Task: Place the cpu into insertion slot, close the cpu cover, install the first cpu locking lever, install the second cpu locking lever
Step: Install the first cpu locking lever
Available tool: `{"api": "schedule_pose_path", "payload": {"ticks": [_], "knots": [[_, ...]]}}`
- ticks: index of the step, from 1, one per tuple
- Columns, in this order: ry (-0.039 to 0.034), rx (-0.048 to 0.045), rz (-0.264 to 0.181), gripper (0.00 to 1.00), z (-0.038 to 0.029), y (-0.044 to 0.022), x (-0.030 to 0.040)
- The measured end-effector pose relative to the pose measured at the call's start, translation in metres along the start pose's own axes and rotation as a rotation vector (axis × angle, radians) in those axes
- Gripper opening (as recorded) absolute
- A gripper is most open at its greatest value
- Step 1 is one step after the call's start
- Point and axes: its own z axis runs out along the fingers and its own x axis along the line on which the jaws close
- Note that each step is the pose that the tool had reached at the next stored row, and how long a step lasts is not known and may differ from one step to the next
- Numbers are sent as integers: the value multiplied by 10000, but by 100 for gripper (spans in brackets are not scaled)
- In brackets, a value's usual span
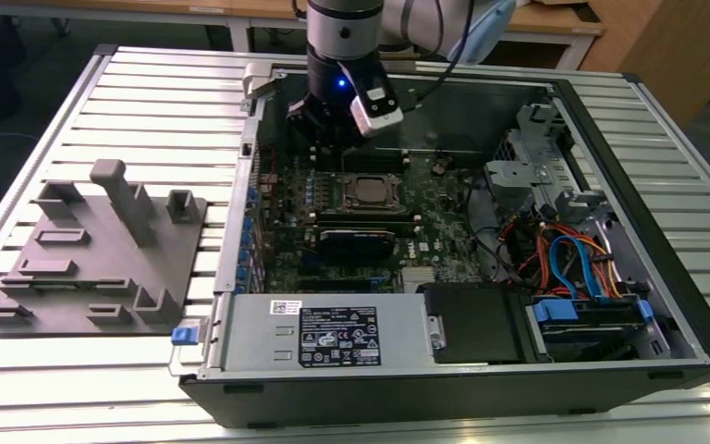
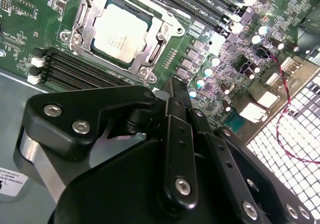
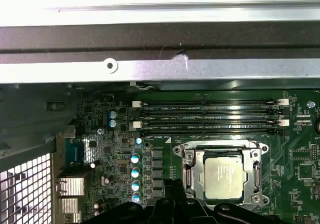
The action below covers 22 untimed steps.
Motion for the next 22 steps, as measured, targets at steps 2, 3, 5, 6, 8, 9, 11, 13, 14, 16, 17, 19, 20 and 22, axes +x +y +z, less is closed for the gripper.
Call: {"api": "schedule_pose_path", "payload": {"ticks": [2,3,5,6,8,9,11,13,14,16,17,19,20,22], "knots": [[0,0,0,10,0,0,0],[0,0,0,10,0,0,0],[1,1,7,10,0,1,1],[0,0,12,10,0,6,1],[-5,-5,9,10,-1,9,7],[-16,-6,9,10,-4,14,12],[-34,-13,9,10,-12,27,20],[-45,-16,8,10,-19,58,22],[-52,-17,9,10,-22,77,24],[-77,-17,9,10,-28,109,27],[-91,-18,9,10,-31,126,29],[-112,-18,8,10,-36,155,36],[-120,-18,8,10,-39,170,41],[-132,-17,8,10,-42,203,51]]}}
